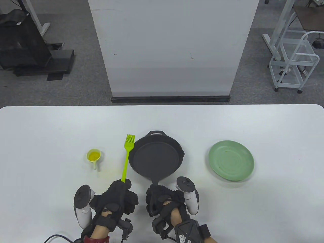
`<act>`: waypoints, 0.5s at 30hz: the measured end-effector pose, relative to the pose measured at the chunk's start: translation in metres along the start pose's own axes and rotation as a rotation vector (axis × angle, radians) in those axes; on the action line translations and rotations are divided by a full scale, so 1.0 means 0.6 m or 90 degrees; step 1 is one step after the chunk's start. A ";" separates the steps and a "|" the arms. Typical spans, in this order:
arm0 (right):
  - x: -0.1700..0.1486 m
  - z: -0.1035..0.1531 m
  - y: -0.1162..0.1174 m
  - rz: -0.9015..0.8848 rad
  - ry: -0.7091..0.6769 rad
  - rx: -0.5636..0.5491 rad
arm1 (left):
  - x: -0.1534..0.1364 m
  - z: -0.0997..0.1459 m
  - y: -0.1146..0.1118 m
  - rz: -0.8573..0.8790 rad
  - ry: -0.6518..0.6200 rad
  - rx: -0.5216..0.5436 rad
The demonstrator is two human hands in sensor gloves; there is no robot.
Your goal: Brush oil on frying pan surface
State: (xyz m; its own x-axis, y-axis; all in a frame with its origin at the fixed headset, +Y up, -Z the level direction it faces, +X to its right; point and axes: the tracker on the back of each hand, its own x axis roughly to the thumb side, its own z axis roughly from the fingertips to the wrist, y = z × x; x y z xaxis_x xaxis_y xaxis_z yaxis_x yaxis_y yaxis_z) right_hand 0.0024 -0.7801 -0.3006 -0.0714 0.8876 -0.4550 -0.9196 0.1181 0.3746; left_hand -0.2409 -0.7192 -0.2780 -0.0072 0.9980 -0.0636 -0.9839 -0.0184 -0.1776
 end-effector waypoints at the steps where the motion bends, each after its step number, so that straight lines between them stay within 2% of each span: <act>1: 0.002 0.001 -0.001 0.008 0.008 0.003 | 0.000 0.000 0.000 0.000 0.001 0.000; 4: 0.013 0.008 -0.004 0.073 0.039 0.015 | -0.001 0.000 -0.002 -0.001 0.007 -0.004; 7: 0.023 0.018 -0.004 0.190 0.061 0.004 | -0.004 -0.001 -0.004 -0.004 0.013 -0.007; 15: 0.037 0.038 0.000 0.301 0.071 -0.021 | -0.019 -0.009 -0.006 -0.002 0.044 -0.009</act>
State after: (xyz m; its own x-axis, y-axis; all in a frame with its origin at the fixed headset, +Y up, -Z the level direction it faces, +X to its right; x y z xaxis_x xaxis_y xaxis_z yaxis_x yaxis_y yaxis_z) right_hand 0.0096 -0.7502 -0.2924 -0.5237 0.7875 -0.3250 -0.7881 -0.3031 0.5357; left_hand -0.2365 -0.7309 -0.2819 0.0085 0.9914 -0.1308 -0.9813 -0.0168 -0.1916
